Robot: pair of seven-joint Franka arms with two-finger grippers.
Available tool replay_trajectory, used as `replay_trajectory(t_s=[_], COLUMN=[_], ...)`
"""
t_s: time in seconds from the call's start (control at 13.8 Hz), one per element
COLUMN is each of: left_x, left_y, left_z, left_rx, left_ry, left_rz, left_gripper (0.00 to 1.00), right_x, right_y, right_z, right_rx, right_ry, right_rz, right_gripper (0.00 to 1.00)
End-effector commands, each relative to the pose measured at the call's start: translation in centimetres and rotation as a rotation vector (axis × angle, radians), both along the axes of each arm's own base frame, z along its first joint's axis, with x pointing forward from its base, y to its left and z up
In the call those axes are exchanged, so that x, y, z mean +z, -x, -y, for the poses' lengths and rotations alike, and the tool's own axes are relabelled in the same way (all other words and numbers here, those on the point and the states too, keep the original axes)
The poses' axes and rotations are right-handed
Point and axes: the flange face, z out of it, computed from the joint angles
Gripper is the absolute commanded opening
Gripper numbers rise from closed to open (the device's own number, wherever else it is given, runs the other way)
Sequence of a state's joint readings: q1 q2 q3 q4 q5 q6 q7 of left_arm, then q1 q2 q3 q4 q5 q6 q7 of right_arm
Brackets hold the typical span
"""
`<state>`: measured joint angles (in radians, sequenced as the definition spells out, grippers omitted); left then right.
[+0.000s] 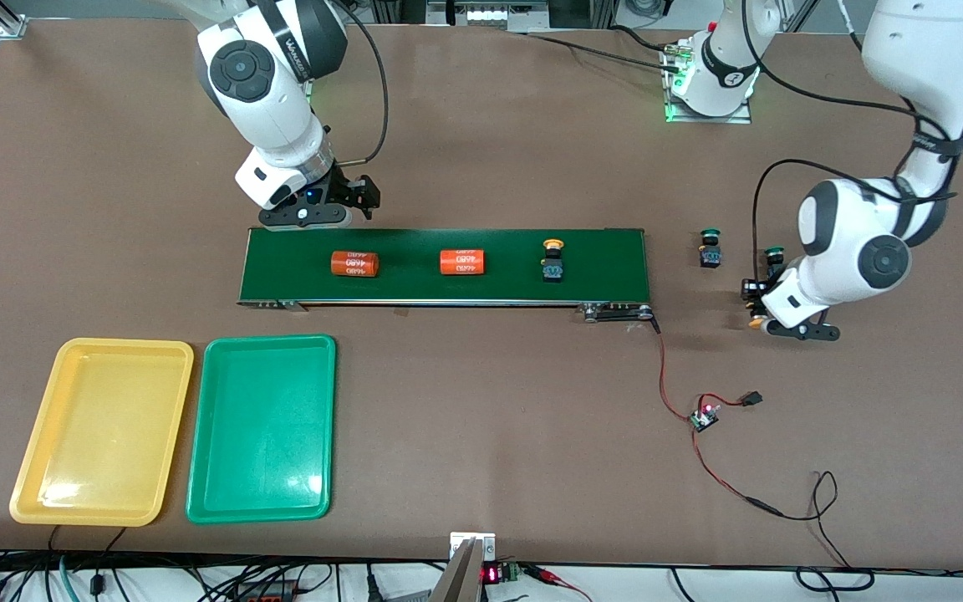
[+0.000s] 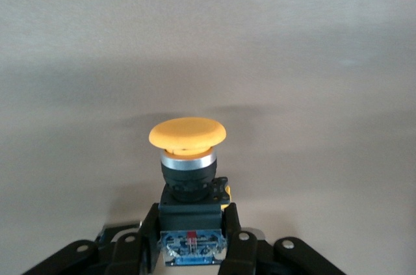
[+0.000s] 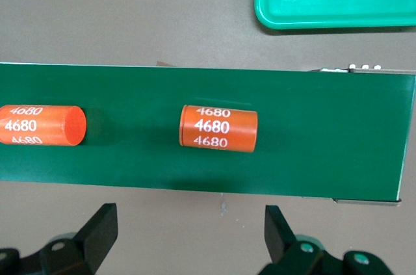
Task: Sort buttons by color to trays
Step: 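Grasp the yellow button with the left gripper while the right gripper approaches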
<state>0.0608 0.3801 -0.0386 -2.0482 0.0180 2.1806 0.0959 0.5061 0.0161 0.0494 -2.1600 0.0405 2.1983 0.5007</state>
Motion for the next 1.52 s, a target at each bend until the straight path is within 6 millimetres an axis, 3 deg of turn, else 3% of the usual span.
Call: replay_trajectory(t_s=[0.0, 0.07, 0.36, 0.58, 0.94, 1.02, 1.09, 1.16, 1.23, 1.45], left_x=[4.8, 5.5, 6.0, 5.8, 1.9, 1.6, 1.6, 1.5, 1.5, 3.3], left_y=[-1.9, -2.0, 0.1, 2.4, 5.0, 5.4, 5.4, 5.3, 5.3, 4.6], left_z=[3.6, 5.8, 18.4, 24.3, 27.0, 27.8, 27.7, 27.7, 27.6, 27.2], left_rx=[-0.040, -0.042, -0.008, 0.079, 0.108, 0.108, 0.117, 0.124, 0.133, 0.168], left_ry=[0.026, 0.033, 0.037, 0.027, 0.030, 0.026, 0.023, 0.022, 0.017, 0.008], left_rz=[-0.052, -0.055, -0.055, -0.055, -0.041, -0.047, -0.048, -0.049, -0.052, -0.036], left_gripper=[0.26, 0.26, 0.27, 0.27, 0.28, 0.34, 0.47, 0.83, 1.00, 1.00], right_x=[0.2, 0.2, 0.2, 0.3, 0.3, 0.3, 0.3, 0.3, 0.4, 0.4], right_y=[0.2, 0.2, 0.2, 0.2, 0.2, 0.2, 0.2, 0.2, 0.2, 0.2], right_z=[-0.2, -0.2, -0.2, -0.2, 0.0, 0.0, 0.0, 0.1, 0.2, 0.4], right_rx=[-0.015, -0.015, -0.015, -0.015, -0.018, -0.018, -0.018, -0.019, -0.020, -0.021], right_ry=[-0.013, -0.012, -0.011, -0.011, -0.009, -0.009, -0.009, -0.006, -0.005, -0.002], right_rz=[0.000, -0.002, -0.003, -0.003, -0.005, -0.007, -0.005, -0.011, -0.012, -0.017], right_gripper=[1.00, 1.00, 1.00, 1.00, 1.00, 1.00, 1.00, 1.00, 1.00, 1.00])
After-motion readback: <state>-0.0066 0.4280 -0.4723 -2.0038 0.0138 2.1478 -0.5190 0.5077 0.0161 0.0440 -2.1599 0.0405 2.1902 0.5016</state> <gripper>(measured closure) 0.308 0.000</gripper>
